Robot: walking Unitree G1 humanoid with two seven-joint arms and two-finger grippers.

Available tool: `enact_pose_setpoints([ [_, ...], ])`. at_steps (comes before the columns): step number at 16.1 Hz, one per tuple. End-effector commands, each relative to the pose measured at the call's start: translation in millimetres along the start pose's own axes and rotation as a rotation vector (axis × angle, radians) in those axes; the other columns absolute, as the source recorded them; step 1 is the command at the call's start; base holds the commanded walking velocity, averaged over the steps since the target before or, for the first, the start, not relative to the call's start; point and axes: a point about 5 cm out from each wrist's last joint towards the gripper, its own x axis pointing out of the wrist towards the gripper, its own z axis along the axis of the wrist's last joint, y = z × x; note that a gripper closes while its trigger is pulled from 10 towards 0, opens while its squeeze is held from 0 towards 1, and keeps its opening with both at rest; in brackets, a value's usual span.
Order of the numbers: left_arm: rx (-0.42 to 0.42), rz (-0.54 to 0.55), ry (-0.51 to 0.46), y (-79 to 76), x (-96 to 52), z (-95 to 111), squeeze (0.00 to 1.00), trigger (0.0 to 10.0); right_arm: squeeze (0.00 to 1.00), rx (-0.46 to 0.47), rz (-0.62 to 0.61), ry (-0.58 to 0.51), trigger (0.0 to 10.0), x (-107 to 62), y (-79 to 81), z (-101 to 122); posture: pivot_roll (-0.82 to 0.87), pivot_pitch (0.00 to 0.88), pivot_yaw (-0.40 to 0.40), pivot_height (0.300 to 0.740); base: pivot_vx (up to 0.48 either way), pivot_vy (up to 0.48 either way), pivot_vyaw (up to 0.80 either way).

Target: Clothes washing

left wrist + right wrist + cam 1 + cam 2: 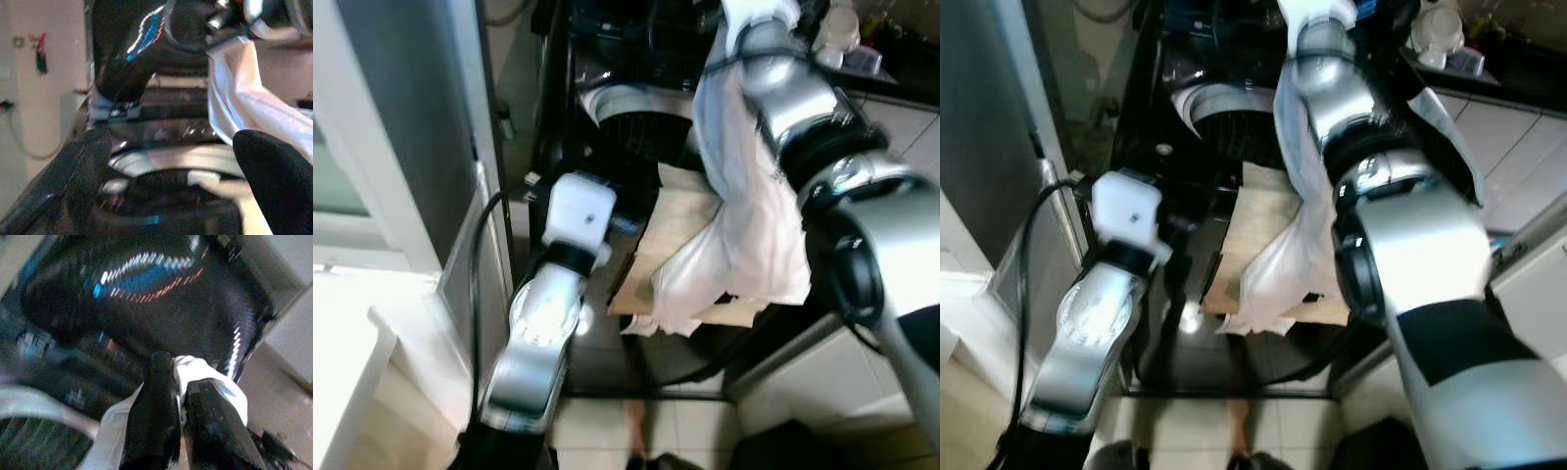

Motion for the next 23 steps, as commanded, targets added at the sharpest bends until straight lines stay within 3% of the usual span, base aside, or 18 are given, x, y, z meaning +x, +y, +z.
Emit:
enact_pose_setpoints([
  [1, 0.009, 0.004, -0.002, -1.9, -2.2, 6, 0.0, 10.0, 0.0, 0.014, -0.02, 0.093, 0.0, -3.8, -0.9, -24, 0.24, 0.077, -0.206, 0.74, 0.0, 0.0, 0.0],
  [2, 0.011, 0.004, -0.001, -2.2, -4.2, 7, 0.0, 10.0, 0.0, 0.019, -0.016, 0.111, 0.0, -5.1, 0.5, -28, 0.25, 0.084, -0.203, 0.74, 0.0, 0.0, 0.0],
  [3, 0.015, 0.002, 0.016, -2.3, -8.5, 7, 0.0, 10.0, 0.0, 0.092, -0.013, 0.23, 0.0, -13.1, 6.3, -56, 0.25, 0.092, -0.198, 0.74, 0.0, 0.0, 0.0],
  [4, 0.014, -0.001, 0.025, -3.5, -11.2, 8, 0.0, 10.0, 0.0, 0.142, -0.01, 0.295, 4.3, -17.6, 8.6, -69, 0.24, 0.102, -0.189, 0.74, 0.0, 0.0, 0.0],
  [5, 0.011, -0.007, 0.031, -4.5, -12.7, 9, 0.0, 10.0, 0.0, 0.18, -0.014, 0.331, 9.7, -21.4, 10.3, -79, 0.24, 0.107, -0.184, 0.74, 0.0, 0.0, 0.0],
  [8, 0.004, -0.023, 0.052, -7.2, -14.7, 9, 0.0, 10.0, 0.0, 0.187, 0.007, 0.381, 10.0, -27.7, 14.7, -93, 0.23, 0.116, -0.174, 0.74, 0.0, 0.0, 0.0],
  [9, 0.0, -0.028, 0.058, -8.1, -15.0, 9, 0.0, 10.0, 1.0, 0.179, 0.023, 0.384, 10.0, -28.6, 16.5, -94, 0.22, 0.119, -0.17, 0.74, 0.0, 0.0, 0.0],
  [16, -0.003, -0.035, 0.079, -8.5, -15.5, 9, 0.0, 10.0, 1.0, 0.194, 0.064, 0.376, 10.0, -29.6, 22.8, -93, 0.22, 0.115, -0.168, 0.74, 0.0, 0.0, 0.0],
  [20, 0.008, -0.039, 0.082, -8.5, -13.9, 8, 0.0, 10.0, 1.0, 0.223, 0.012, 0.305, 10.0, -22.4, 12.7, -80, 0.22, 0.101, -0.167, 0.74, 0.0, 0.0, 0.0],
  [23, 0.01, -0.038, 0.071, -6.2, -8.0, 6, 0.0, 10.0, 1.0, 0.216, -0.066, 0.132, 10.0, -9.6, -9.0, -49, 0.19, 0.066, -0.156, 0.74, 0.0, 0.0, 0.0],
])
